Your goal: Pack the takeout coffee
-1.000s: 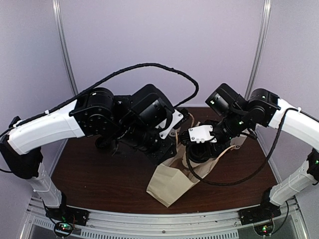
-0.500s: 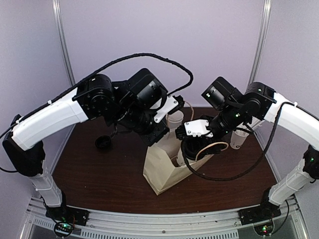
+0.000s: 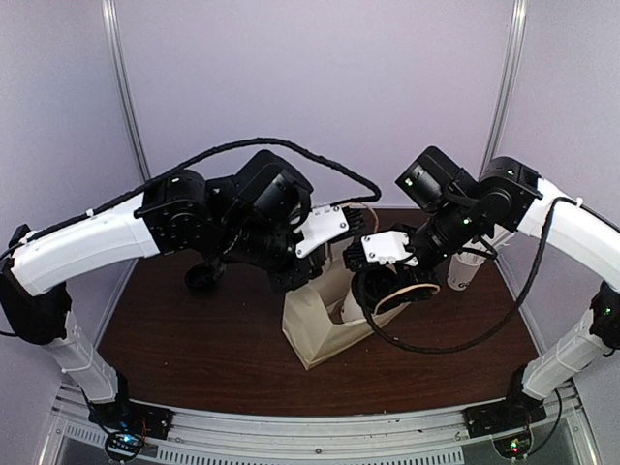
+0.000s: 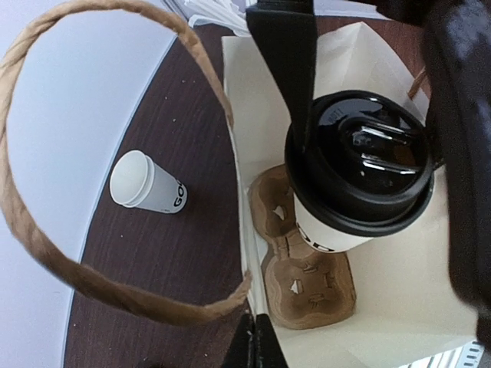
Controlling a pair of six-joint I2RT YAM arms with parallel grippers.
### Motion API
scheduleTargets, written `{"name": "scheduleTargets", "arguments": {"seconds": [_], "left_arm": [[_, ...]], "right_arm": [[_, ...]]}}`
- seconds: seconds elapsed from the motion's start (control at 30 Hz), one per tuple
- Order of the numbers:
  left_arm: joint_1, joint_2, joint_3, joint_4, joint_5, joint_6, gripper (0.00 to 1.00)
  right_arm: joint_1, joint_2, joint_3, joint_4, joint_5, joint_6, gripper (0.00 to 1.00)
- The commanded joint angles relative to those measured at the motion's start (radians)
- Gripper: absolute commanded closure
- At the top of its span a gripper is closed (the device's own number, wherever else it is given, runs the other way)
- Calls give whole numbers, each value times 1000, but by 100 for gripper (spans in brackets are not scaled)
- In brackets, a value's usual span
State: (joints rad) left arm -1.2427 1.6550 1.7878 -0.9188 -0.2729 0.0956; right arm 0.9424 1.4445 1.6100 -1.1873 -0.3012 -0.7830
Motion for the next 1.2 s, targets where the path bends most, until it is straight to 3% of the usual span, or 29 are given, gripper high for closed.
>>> {"name": "scheduleTargets", "arguments": {"seconds": [0.0, 0.23, 0.3, 0.37, 0.57, 0.87, 1.0, 1.17], "left_arm": [[-1, -102, -83, 200, 81, 75, 100], [-20, -115, -124, 268, 146, 59, 99], [-21, -116, -124, 277, 146, 35, 69], [-21, -123, -126, 285, 139, 21, 50], [-21, -239, -182, 389, 123, -15, 27], [54, -427, -430, 551, -113, -36, 19], [122, -452, -522, 610, -77, -83, 18], [152, -444, -553, 625, -40, -89, 18]], "right_arm": [[-13, -49, -22, 7, -39, -3, 52], [-30, -53, -31, -1, -62, -11, 52], [-30, -56, -19, -38, -49, -42, 52], [-30, -54, -14, -69, -64, -62, 52], [-28, -42, -47, -159, -134, -113, 52], [-28, -11, 13, -293, -122, -222, 52], [-2, -52, -34, -278, -104, -198, 51], [41, -109, -105, -181, 27, -148, 51]]}}
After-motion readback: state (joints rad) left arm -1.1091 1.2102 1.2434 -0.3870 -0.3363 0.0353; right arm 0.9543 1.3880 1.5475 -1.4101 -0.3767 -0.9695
